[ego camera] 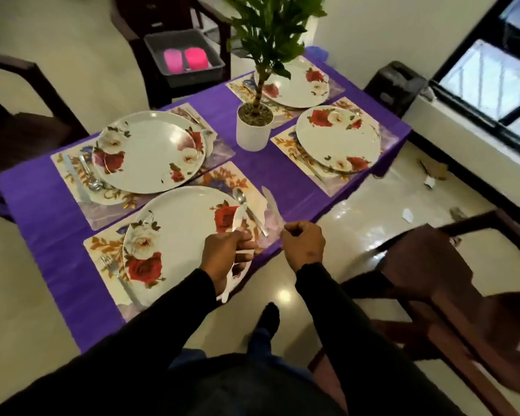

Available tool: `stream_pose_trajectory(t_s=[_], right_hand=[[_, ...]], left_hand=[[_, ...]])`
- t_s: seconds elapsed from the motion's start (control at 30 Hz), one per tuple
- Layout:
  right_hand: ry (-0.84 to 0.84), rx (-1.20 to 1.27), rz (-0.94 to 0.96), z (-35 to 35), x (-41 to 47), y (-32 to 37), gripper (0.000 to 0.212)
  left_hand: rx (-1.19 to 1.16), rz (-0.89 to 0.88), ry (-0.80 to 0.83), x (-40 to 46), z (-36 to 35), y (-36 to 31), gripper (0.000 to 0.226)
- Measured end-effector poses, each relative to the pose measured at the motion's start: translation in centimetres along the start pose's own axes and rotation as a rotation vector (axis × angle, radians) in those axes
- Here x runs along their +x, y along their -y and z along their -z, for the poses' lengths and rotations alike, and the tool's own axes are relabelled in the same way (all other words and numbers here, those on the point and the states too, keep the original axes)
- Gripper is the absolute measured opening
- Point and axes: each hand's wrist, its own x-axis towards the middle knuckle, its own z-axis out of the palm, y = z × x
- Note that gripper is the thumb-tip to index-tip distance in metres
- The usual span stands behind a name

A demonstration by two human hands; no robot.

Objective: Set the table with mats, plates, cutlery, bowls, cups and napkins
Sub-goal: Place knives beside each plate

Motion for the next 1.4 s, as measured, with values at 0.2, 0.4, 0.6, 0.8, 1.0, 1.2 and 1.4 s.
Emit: stream_pose_trajectory(t_s=[0.2, 0.4, 0.6, 0.8, 1.0, 1.2, 1.4], right_hand=[[0.19, -0.128, 0.057, -1.7, 8.5, -0.9, 0.008], [0.314, -0.268, 0.117, -4.0, 12.6, -1.8, 0.012], [0.373, -0.3, 0.112, -5.9, 14.5, -1.7, 0.009], [0.397, -0.382, 0.097, -6.6, 15.7, -2.1, 0.008], [0.372, -0.561, 0.198, -6.9, 16.0, -2.3, 0.018], [0.37, -0.644, 0.199, -7.8, 16.2, -2.9, 0.023], [0.448, -0.684, 0.25, -8.0, 16.9, -2.6, 0.019]], left_hand=[[-0.114, 0.005, -0.147, 3.3, -3.5, -1.0, 0.015], [-0.131, 0.01, -0.233, 4.9, -5.4, -1.4, 0.016], [-0.18, 0.041, -0.278, 6.3, -5.4, -1.8, 0.018], [-0.251, 0.114, -0.318, 8.0, -5.3, -2.4, 0.024], [-0.235, 0.091, -0.245, 9.0, -5.6, -3.5, 0.024], [-0.187, 0.138, -0.233, 9.7, -5.5, -3.1, 0.024], [-0.223, 0.163, -0.287, 10.5, -5.9, -3.3, 0.021]])
